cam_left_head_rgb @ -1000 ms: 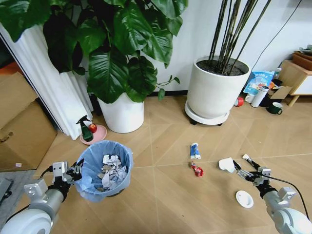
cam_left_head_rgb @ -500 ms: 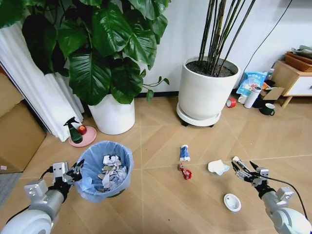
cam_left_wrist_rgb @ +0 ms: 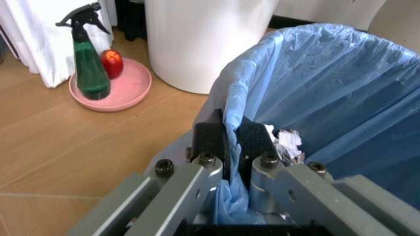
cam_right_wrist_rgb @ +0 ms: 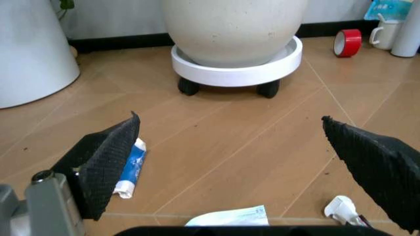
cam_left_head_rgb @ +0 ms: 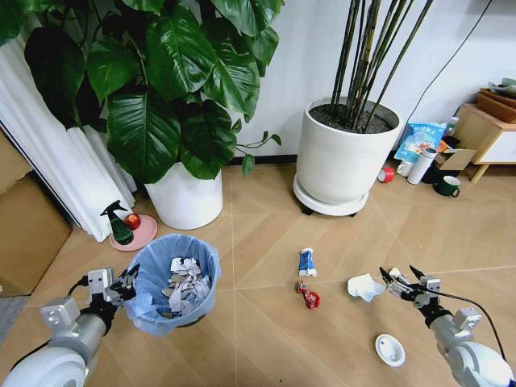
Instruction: Pick up the trash bin and place the garbage on the floor into it.
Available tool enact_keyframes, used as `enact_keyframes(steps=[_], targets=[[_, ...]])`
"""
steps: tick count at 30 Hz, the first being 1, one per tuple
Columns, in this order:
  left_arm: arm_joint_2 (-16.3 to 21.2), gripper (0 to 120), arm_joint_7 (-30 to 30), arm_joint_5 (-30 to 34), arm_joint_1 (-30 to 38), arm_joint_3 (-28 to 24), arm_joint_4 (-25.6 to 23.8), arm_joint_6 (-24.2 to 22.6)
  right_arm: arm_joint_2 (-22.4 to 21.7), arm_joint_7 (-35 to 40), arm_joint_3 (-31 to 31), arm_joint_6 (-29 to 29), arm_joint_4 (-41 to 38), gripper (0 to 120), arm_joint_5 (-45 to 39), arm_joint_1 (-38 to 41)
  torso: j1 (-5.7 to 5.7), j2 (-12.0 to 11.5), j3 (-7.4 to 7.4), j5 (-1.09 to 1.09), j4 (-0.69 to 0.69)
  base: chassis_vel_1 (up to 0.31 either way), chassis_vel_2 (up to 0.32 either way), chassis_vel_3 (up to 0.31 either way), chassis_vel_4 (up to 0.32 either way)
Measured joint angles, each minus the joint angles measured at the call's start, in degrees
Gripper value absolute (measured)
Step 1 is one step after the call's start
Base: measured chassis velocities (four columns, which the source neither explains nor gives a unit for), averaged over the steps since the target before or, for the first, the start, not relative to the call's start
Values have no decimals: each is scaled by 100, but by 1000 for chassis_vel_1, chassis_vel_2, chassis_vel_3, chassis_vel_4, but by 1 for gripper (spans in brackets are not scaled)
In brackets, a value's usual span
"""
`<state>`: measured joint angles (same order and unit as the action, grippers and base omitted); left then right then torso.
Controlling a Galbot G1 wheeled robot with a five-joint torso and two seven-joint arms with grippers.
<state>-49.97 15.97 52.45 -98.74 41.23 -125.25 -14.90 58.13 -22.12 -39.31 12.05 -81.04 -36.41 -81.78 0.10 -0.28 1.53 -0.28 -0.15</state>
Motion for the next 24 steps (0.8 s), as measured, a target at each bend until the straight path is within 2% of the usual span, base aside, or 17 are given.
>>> enact_keyframes(steps=[10, 14, 17, 20, 24], targets=[[16, 0, 13, 14, 22, -10, 26, -4, 72, 18, 144, 130, 145, 100, 443, -31, 0, 0, 0, 0, 1, -6, 3, 3, -1], [27, 0, 16, 22, 27, -9, 29, -6, 99, 530, 240, 131, 127, 100, 803, -197, 0, 0, 0, 0, 0, 0, 0, 0, 0], [41, 0, 15, 41, 58, -7, 49, -6, 158, 1042, 276, -44, -48, 100, 1005, -577, -1, 0, -1, 2, 0, 0, 0, 0, 0], [48, 0, 11, 42, 82, -16, 86, -6, 150, 1135, 247, -188, -176, 100, 997, -869, -1, 0, -1, 0, 0, 0, 0, 0, 0], [97, 0, -11, 42, 144, -64, 158, -3, 61, 1244, 117, -321, -474, 100, 914, -1665, -1, 0, -1, -3, -2, 0, 0, 0, 0]])
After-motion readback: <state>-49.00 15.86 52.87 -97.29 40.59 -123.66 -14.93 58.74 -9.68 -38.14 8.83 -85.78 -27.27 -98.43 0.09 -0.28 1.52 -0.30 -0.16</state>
